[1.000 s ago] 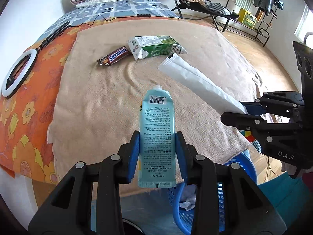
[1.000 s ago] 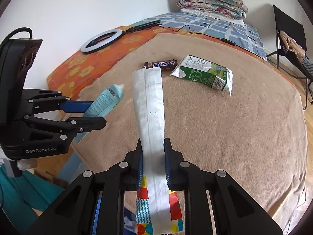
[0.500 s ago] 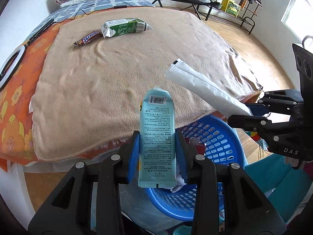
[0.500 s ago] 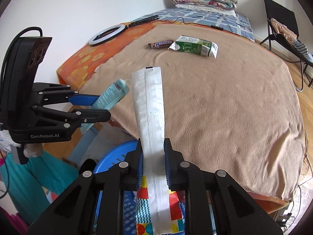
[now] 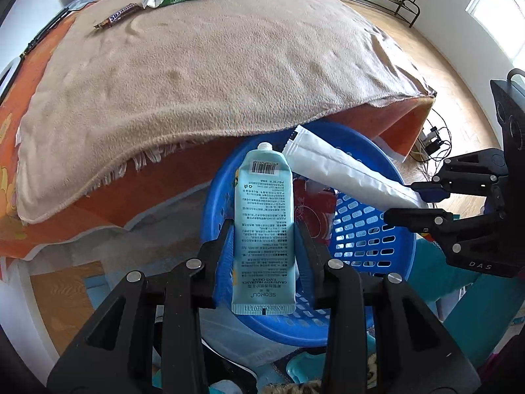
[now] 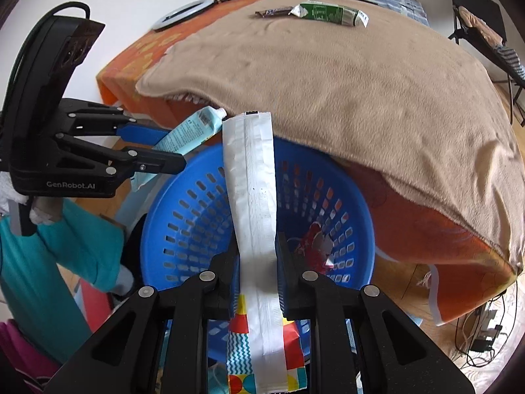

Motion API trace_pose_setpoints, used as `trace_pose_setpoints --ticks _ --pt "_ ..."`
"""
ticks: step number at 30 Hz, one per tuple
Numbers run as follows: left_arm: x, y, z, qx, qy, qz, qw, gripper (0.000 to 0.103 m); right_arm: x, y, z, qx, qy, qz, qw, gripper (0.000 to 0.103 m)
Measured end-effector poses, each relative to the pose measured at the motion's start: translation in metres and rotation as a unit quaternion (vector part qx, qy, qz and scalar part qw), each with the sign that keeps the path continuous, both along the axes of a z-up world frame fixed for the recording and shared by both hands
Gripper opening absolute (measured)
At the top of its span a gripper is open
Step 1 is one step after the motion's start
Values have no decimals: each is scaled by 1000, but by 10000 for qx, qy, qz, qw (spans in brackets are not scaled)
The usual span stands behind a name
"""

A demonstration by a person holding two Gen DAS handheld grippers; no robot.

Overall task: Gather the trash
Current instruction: 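Carry both tubes over the blue basket and open both tools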

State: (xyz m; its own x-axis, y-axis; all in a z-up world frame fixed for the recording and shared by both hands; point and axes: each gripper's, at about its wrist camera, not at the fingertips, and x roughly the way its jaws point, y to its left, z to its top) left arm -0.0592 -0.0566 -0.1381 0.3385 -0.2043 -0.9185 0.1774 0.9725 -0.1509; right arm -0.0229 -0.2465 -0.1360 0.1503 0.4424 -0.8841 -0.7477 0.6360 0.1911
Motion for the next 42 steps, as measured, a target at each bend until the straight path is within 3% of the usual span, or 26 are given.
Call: trace_pose_setpoints --ticks 10,26,28,29,30,33,37,42 --pt "-4 -13 -17 -24 241 -101 9997 36 -5 -5 -26 -255 216 -11 9994 17" --pt "-2 -10 -21 15 366 -85 9993 37 -5 -1 -34 -395 234 -137 9989 23" --pt "-1 -11 -21 13 345 -64 9994 50 -4 -2 -34 -413 203 -169 9988 29" --pt "-1 -10 -21 10 324 -50 9995 52 -4 -2 -34 -412 191 -181 9988 34" --pt "-1 -9 -20 8 313 -42 9995 53 -4 -2 -33 -413 176 -195 9988 39" --pt "1 -6 -18 3 305 -11 9995 53 -3 -4 -32 -411 142 -223 9988 43" --pt "2 -5 -16 -13 257 65 9996 66 -3 -3 -32 -469 100 -256 9985 47" --pt "4 -3 -15 -62 261 136 9995 66 -1 -3 -30 -506 8 -320 9982 52"
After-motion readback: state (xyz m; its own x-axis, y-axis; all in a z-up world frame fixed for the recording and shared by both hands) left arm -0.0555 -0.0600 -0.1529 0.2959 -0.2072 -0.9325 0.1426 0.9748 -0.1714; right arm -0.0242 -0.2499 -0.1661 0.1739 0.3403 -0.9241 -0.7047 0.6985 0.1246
